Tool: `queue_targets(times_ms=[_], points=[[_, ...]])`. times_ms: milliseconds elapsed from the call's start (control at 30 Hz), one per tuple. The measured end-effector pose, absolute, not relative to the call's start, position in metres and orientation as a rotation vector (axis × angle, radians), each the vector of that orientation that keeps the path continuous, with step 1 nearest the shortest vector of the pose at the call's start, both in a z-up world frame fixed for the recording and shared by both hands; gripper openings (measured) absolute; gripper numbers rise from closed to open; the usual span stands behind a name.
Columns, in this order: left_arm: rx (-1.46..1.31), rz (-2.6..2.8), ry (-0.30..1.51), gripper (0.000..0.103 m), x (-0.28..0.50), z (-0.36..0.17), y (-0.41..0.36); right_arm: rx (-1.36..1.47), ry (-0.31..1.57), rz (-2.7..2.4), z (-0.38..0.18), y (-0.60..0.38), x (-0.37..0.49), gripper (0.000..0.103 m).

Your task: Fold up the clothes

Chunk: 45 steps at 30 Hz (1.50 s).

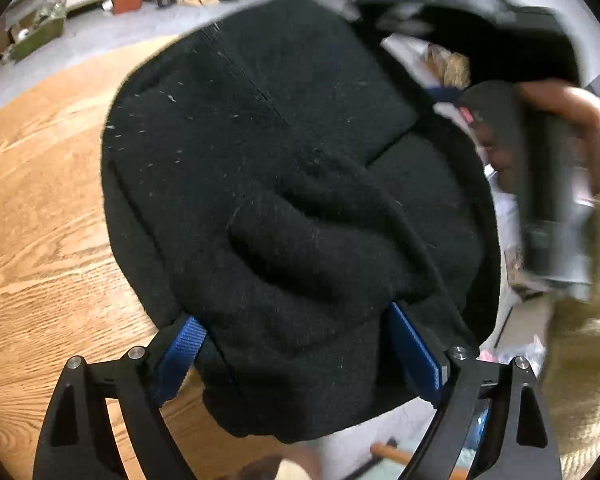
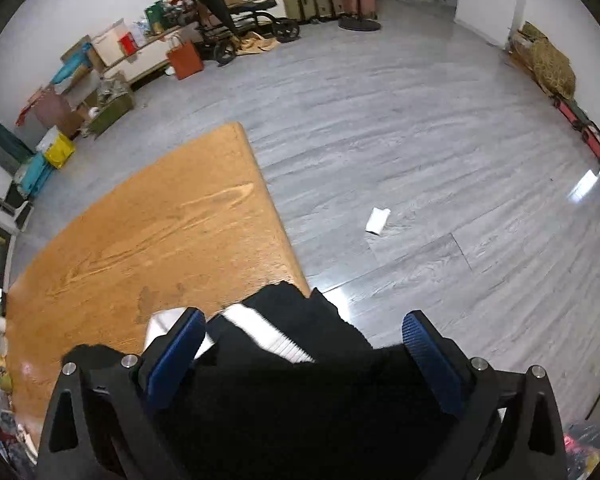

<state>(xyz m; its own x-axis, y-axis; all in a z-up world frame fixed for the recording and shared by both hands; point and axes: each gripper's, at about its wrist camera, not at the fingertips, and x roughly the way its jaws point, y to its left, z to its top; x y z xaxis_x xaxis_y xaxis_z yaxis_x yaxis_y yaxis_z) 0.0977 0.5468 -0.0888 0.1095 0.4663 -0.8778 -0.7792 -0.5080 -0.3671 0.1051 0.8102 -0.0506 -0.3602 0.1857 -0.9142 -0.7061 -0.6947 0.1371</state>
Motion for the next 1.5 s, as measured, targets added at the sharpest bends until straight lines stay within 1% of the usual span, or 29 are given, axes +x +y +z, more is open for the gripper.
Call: queue_targets(times_ms=[100, 200, 333, 467, 533, 633, 767, 833, 1000, 1200, 1500], points=[[-1.427, 1.562, 0.349, 0.09, 0.093, -0.089, 0.551, -1.351, 0.763, 2.133, -0.032, 0.806, 0.126, 0.101], [-1.43, 1.549, 0.345, 0.09, 0.092, -0.087, 0.55, -1.292, 0.717, 2.135, -0.011, 0.801, 0.159, 0.102], [-1.368, 1.568, 0.35, 0.09, 0.101, -0.071, 0.54, -1.127, 0.548, 2.151, 0.015, 0.766, 0.219, 0.103], [-1.234, 1.639, 0.439, 0.09, 0.121, -0.038, 0.519, -0.937, 0.386, 2.224, 0.023, 0.697, 0.288, 0.103], [-1.155, 1.682, 0.499, 0.091, 0.128, -0.02, 0.508, -0.891, 0.312, 2.249, 0.022, 0.66, 0.318, 0.103], [-1.036, 1.741, 0.543, 0.091, 0.129, 0.009, 0.492, -0.876, 0.185, 2.247, 0.021, 0.615, 0.35, 0.103], [-0.973, 1.775, 0.517, 0.091, 0.155, 0.036, 0.459, -0.905, 0.004, 2.204, 0.035, 0.575, 0.371, 0.103], [-0.957, 1.788, 0.509, 0.091, 0.164, 0.039, 0.459, -0.9, -0.013, 2.21, 0.045, 0.564, 0.378, 0.103], [-0.928, 1.809, 0.443, 0.091, 0.18, 0.061, 0.422, -0.885, 0.074, 2.244, 0.061, 0.557, 0.388, 0.103], [-0.877, 1.839, 0.462, 0.091, 0.201, 0.07, 0.408, -0.877, 0.123, 2.243, 0.061, 0.545, 0.4, 0.103], [-0.876, 1.853, 0.441, 0.091, 0.201, 0.068, 0.396, -0.895, 0.141, 2.26, 0.048, 0.536, 0.4, 0.103]])
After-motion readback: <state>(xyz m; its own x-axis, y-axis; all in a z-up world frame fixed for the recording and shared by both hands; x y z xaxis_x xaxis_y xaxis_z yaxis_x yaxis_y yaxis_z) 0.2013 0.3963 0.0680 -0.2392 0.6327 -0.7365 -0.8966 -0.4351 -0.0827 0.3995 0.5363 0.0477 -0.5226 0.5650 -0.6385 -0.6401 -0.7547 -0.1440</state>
